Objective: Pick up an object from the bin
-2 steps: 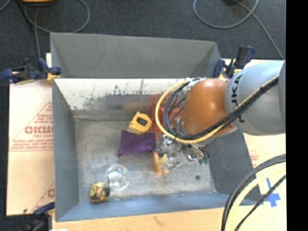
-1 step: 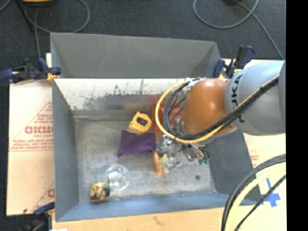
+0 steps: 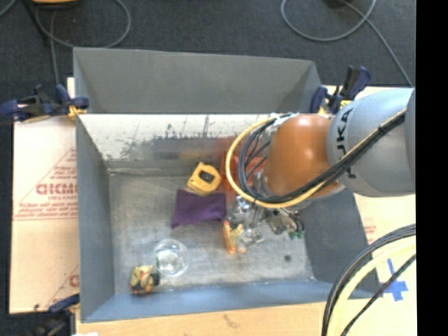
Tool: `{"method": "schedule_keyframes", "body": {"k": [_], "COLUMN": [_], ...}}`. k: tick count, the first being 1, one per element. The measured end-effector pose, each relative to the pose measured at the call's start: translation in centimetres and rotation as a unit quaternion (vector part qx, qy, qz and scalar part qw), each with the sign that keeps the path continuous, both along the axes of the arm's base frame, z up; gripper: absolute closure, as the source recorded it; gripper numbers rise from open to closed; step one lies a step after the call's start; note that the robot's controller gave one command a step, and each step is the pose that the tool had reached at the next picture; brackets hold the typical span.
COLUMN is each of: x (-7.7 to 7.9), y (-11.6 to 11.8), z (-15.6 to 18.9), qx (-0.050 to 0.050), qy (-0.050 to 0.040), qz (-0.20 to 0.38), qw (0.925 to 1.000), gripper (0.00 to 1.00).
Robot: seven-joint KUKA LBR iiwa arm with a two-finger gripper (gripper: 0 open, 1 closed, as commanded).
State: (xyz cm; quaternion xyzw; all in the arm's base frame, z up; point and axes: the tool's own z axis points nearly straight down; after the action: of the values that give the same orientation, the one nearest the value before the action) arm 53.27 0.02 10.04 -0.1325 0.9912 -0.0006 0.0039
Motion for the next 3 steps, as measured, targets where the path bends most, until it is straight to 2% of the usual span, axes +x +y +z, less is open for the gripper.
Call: {"method": "schedule_keyframes", "body": {"k": [3], "x": [0.0], "y": [0.0], "z": [0.0], "qx": [0.0], "qy": [0.0], "qz": [0.0], "qw": [1.0], "gripper": [1.0]}}
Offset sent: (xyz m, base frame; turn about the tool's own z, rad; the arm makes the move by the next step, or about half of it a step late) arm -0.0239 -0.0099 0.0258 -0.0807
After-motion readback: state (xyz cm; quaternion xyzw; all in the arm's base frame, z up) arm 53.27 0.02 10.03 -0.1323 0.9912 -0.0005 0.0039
